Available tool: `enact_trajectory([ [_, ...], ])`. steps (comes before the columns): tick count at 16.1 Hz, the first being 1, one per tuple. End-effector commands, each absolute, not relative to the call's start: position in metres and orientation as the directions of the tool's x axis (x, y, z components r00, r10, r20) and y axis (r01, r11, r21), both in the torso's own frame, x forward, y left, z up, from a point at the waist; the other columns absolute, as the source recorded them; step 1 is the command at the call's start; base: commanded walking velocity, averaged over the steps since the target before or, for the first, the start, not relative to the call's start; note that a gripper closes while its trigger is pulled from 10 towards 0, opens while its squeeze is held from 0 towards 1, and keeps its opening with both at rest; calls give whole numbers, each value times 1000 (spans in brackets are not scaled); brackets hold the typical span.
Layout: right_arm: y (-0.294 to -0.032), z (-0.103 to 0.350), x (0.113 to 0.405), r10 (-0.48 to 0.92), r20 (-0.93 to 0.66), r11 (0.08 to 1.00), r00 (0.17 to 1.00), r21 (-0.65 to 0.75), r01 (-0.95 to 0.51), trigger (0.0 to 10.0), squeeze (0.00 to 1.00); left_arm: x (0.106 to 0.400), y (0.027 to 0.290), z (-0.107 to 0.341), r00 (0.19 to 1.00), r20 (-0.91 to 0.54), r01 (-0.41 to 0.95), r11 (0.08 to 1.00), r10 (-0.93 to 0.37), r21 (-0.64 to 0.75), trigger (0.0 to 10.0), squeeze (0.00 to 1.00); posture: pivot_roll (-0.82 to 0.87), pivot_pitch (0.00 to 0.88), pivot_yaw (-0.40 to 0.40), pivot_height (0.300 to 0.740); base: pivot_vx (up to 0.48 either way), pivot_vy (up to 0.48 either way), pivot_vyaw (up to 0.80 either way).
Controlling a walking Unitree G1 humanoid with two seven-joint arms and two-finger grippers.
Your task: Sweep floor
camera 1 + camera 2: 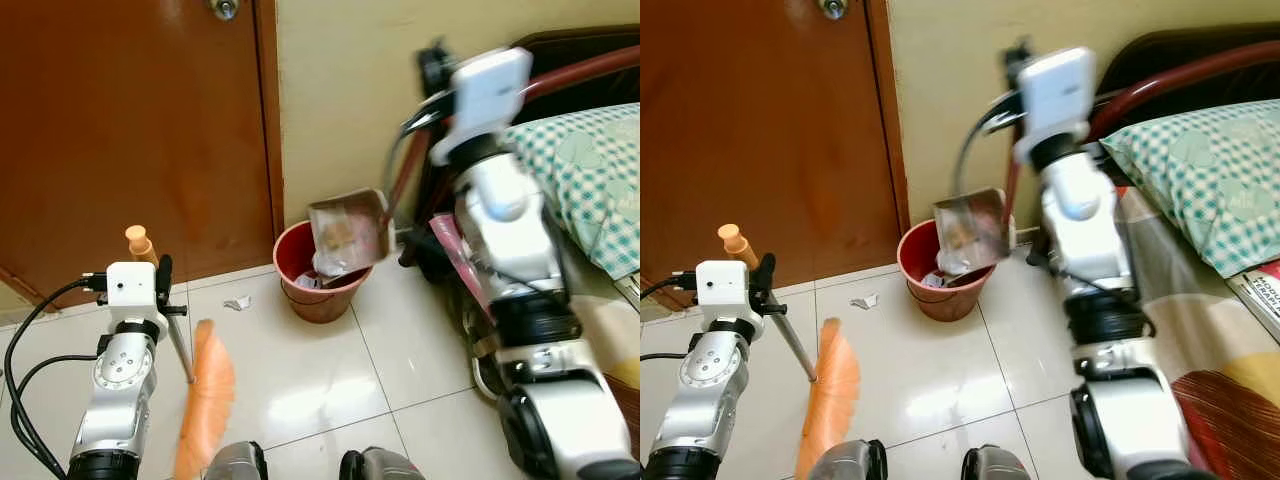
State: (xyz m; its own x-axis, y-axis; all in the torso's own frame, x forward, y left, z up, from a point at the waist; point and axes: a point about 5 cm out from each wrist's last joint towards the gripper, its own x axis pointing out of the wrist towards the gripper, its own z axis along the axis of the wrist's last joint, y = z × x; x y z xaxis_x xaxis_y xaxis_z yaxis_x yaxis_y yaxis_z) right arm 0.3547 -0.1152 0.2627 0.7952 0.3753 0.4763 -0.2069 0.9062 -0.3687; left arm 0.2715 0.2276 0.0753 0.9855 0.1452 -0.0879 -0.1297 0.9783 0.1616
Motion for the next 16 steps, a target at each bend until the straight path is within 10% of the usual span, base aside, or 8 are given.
enact_trajectory([
  [1,-99,264,344,481,492,837,726,-504,-213,10000,0,266,232,63,975,-156,-122,972,155,202,10000,0,42,83,-22,740,0,0,0],
  [6,-73,229,326,694,346,647,631,-684,-337,10000,0,272,228,66,978,-151,-108,970,143,218,10000,0,115,81,-54,740,0,0,0],
  [16,-68,221,324,715,347,633,607,-690,-351,10000,0,269,221,62,979,-159,-94,974,128,207,10000,0,133,76,-73,740,0,0,0],
])
